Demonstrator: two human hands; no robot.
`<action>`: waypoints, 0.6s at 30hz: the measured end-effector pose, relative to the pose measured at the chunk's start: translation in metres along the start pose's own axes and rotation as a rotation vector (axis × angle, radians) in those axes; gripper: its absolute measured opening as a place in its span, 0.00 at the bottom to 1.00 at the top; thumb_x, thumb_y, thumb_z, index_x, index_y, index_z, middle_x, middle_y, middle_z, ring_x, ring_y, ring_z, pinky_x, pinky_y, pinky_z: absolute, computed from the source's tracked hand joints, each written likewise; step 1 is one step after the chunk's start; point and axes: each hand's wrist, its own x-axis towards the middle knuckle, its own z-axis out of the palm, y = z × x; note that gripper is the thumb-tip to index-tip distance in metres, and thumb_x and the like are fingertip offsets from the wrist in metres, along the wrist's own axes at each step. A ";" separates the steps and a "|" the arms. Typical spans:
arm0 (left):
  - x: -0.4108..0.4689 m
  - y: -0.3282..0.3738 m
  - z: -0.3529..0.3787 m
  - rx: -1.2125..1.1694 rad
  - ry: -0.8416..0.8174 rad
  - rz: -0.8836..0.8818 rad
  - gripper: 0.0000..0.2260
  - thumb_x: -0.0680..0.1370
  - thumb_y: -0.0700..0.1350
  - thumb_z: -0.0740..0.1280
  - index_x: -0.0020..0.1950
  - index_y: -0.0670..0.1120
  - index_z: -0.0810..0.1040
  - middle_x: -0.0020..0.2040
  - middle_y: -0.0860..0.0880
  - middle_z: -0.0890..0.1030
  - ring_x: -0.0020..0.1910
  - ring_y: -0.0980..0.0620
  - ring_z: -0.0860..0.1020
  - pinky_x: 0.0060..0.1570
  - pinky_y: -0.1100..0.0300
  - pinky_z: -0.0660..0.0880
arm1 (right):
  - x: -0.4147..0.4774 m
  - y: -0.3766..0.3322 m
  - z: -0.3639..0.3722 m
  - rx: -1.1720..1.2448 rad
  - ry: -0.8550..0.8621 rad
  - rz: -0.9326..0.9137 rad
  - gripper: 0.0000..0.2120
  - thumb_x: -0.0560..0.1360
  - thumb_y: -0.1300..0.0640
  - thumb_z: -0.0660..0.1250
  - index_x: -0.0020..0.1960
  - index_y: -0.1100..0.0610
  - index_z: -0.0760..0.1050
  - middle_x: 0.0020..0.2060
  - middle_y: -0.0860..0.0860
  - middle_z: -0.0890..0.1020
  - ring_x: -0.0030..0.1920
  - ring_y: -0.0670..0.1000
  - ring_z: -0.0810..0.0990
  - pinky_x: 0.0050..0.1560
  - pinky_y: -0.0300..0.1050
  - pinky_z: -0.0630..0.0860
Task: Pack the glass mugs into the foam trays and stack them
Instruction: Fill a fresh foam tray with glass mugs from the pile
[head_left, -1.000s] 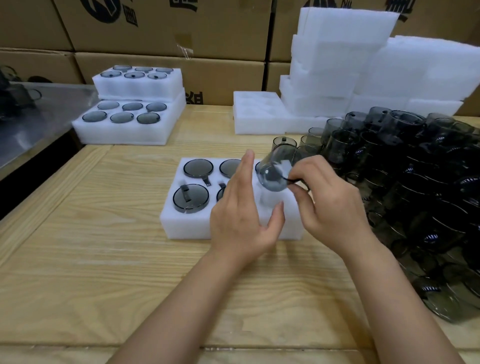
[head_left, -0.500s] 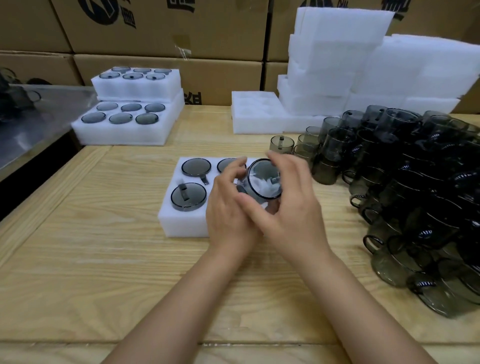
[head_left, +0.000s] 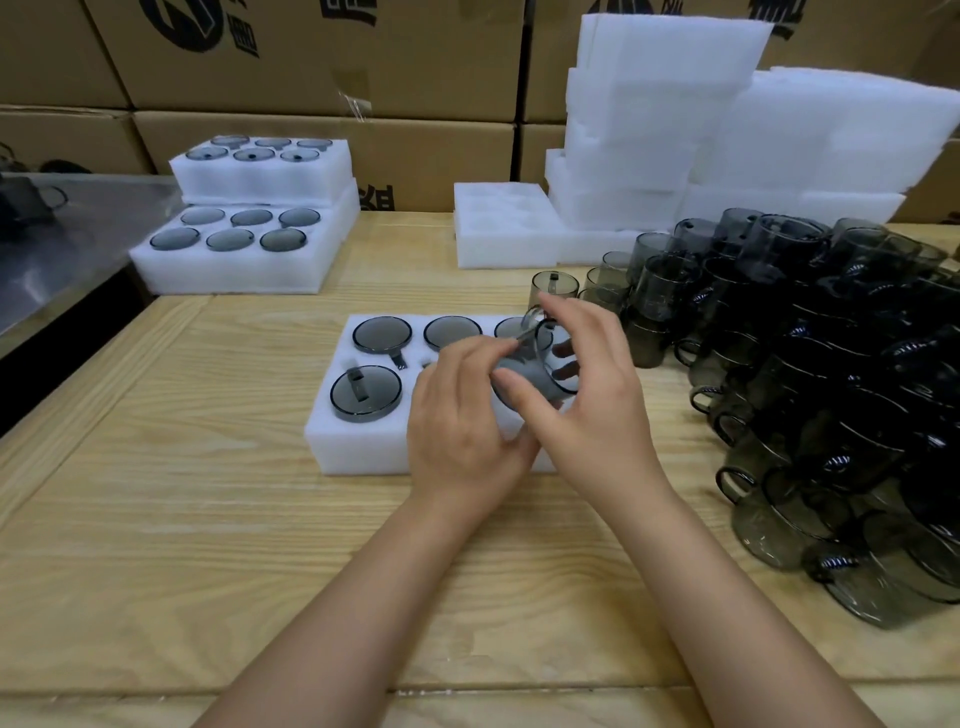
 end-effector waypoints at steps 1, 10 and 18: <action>0.000 0.001 -0.001 0.006 -0.009 -0.005 0.19 0.72 0.47 0.66 0.56 0.35 0.77 0.52 0.42 0.79 0.52 0.49 0.74 0.48 0.50 0.74 | 0.000 0.001 0.001 0.015 -0.003 0.017 0.27 0.71 0.55 0.72 0.67 0.57 0.69 0.61 0.49 0.72 0.61 0.42 0.69 0.62 0.33 0.66; 0.002 0.006 -0.012 -0.004 -0.121 -0.113 0.29 0.67 0.43 0.60 0.67 0.34 0.69 0.53 0.44 0.78 0.45 0.43 0.77 0.49 0.56 0.68 | 0.008 0.020 -0.013 0.033 -0.225 0.119 0.26 0.70 0.60 0.73 0.67 0.56 0.71 0.59 0.44 0.72 0.59 0.41 0.72 0.59 0.31 0.67; 0.003 0.009 -0.009 0.084 -0.157 -0.148 0.26 0.68 0.41 0.55 0.65 0.35 0.73 0.53 0.43 0.80 0.47 0.41 0.79 0.49 0.54 0.68 | 0.007 0.021 -0.001 -0.217 -0.348 0.023 0.27 0.73 0.57 0.69 0.70 0.57 0.68 0.60 0.49 0.71 0.62 0.50 0.68 0.61 0.32 0.59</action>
